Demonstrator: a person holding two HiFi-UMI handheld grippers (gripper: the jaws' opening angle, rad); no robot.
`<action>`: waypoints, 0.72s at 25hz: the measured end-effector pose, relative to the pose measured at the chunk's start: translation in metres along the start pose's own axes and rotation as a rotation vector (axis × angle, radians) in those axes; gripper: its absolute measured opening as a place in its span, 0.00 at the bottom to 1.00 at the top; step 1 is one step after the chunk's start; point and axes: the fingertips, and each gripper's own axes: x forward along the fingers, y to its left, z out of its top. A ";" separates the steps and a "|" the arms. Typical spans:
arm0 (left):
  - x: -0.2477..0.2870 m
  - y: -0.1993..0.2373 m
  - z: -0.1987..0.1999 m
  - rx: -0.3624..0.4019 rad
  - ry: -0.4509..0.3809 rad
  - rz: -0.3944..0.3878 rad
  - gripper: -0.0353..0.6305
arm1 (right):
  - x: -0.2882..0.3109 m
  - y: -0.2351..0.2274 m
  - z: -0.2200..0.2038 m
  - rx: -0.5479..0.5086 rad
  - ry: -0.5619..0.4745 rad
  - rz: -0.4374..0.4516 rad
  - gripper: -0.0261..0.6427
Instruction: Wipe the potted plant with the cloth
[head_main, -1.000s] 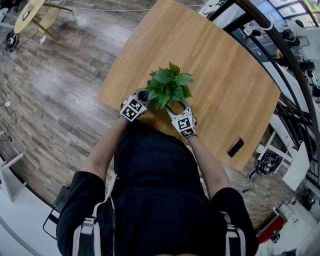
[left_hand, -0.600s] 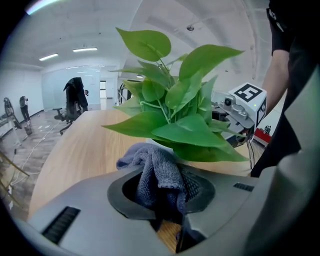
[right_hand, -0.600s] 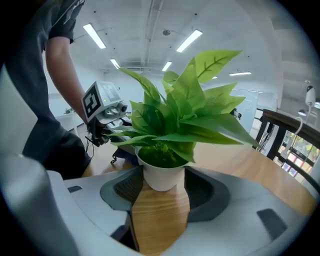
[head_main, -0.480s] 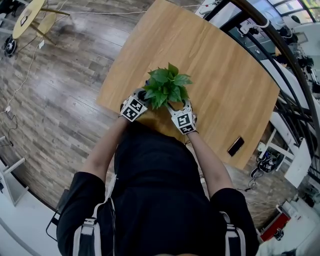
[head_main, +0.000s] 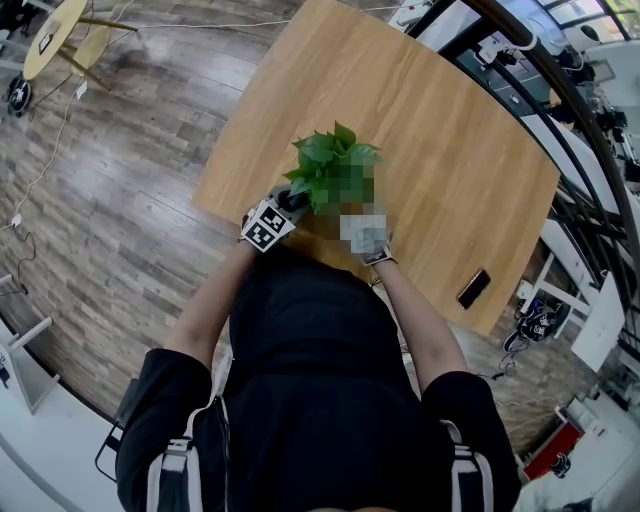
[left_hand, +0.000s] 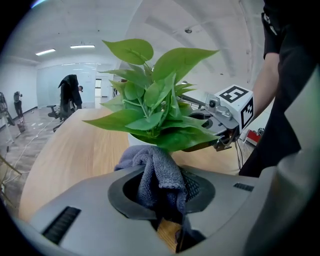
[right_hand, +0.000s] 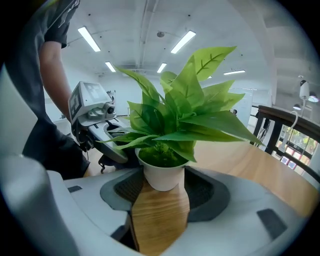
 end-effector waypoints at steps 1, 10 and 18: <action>0.001 -0.002 0.000 -0.001 0.000 -0.003 0.22 | 0.000 0.000 -0.001 0.006 -0.002 -0.002 0.40; -0.002 0.009 0.001 -0.050 -0.020 0.012 0.22 | -0.002 0.012 -0.002 0.008 0.003 0.015 0.40; -0.008 0.029 -0.010 -0.062 -0.013 0.080 0.22 | -0.007 0.013 -0.008 0.059 0.005 0.017 0.40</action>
